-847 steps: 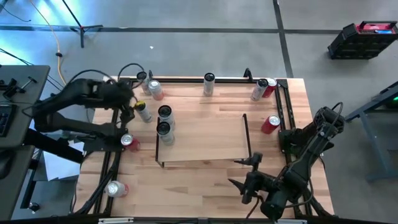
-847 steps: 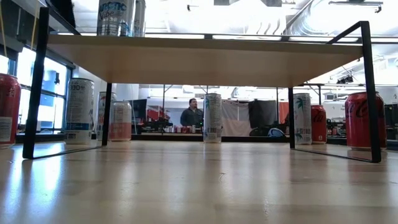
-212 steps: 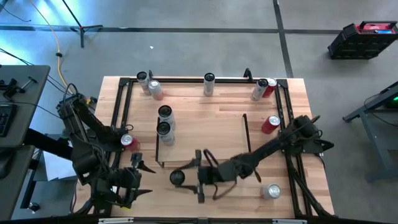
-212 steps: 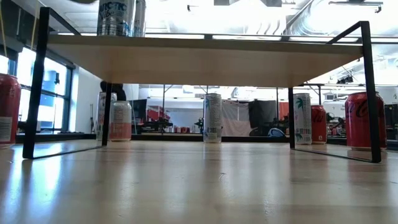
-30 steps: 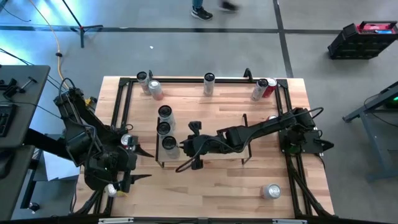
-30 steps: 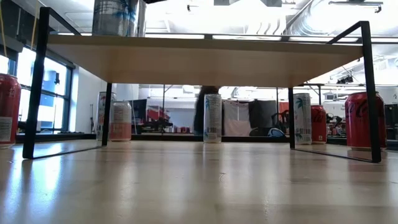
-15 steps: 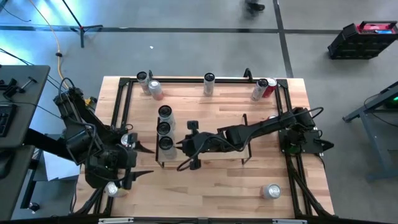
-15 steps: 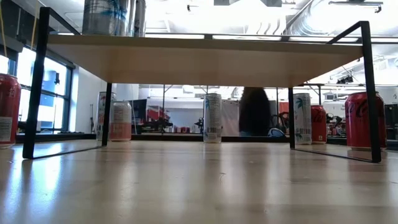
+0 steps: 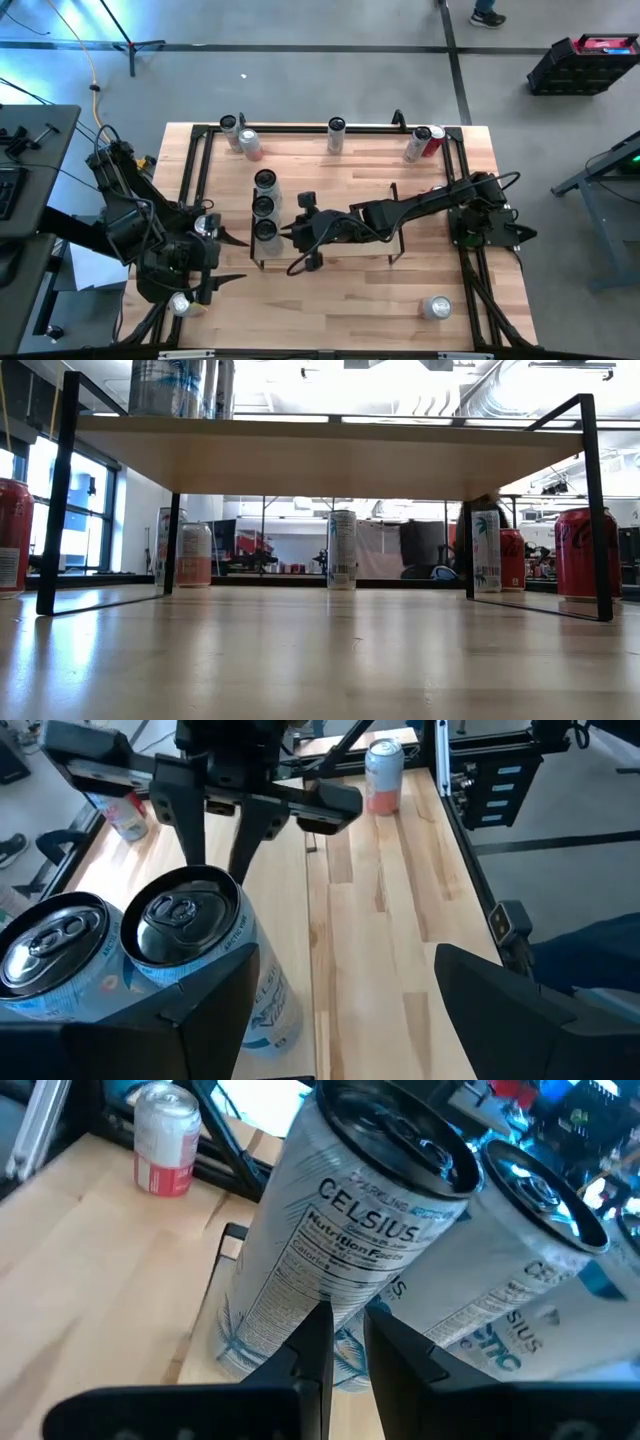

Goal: Place canned beverage on shelf
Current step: Put the white blue soda can aligned with the other white blue soda cans on the shelf

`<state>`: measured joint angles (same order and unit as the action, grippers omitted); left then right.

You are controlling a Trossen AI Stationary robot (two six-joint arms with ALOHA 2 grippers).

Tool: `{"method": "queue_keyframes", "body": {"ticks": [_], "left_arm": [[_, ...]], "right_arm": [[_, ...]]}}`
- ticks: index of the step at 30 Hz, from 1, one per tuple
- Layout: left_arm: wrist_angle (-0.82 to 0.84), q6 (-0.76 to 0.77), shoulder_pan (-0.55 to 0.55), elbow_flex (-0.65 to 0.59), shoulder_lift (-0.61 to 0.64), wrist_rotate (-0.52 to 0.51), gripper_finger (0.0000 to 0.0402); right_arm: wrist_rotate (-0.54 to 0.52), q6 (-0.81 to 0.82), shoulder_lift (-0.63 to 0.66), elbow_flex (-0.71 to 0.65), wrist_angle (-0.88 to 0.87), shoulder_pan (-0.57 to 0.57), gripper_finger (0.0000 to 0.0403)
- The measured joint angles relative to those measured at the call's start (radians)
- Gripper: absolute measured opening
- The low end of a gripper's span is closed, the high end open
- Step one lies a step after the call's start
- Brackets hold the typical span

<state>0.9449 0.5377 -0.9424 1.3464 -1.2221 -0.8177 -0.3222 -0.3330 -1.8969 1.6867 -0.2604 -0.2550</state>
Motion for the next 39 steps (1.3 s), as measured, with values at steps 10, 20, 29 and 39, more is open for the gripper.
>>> {"method": "queue_keyframes", "body": {"ticks": [10,20,29,39], "left_arm": [[0.286,0.233,0.001,-0.002,-0.001,0.007,0.0291],[0.218,0.257,0.07,-0.064,-0.008,0.033,0.0291],[0.122,0.159,0.099,-0.066,-0.015,0.072,0.0291],[0.097,0.167,0.09,-0.066,-0.015,0.129,0.0291]], "right_arm": [[0.0,-0.077,0.0,0.0,0.03,-0.003,0.0044],[0.002,-0.105,0.0,0.0,0.077,-0.003,0.0044],[0.0,-0.102,0.0,0.0,0.08,-0.003,0.0043],[-0.019,-0.09,0.0,0.0,0.079,-0.003,0.0044]]}}
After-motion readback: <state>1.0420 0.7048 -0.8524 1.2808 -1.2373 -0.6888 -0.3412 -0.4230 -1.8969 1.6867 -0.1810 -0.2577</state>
